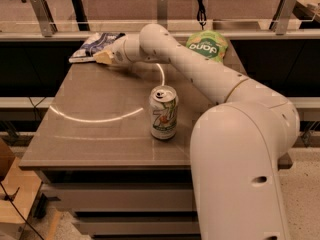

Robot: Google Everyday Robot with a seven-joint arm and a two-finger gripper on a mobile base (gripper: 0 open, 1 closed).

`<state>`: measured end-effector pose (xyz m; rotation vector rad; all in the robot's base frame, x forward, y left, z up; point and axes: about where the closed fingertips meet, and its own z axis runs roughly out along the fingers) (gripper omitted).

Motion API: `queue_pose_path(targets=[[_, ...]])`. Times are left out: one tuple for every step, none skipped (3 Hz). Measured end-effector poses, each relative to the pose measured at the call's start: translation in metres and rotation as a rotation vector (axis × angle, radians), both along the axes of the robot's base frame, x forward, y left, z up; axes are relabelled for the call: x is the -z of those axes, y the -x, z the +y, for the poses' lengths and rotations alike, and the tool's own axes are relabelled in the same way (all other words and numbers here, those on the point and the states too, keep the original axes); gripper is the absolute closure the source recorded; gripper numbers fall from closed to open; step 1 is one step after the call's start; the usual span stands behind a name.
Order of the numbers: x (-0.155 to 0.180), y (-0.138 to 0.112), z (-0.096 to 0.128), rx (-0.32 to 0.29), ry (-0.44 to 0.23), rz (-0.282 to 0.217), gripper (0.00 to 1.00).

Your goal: Pick blue chip bag

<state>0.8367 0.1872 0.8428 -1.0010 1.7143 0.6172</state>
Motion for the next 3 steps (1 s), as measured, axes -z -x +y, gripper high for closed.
queue_pose_path(targets=[[-0.013,-0.001,-0.004,-0.005,0.018,-0.025,0.88],[-0.044,0.003,-0.011,-0.009,0.043,-0.067,1.00],[-0.092,0.014,-0.021,-0.023,0.076,-0.139,1.00]])
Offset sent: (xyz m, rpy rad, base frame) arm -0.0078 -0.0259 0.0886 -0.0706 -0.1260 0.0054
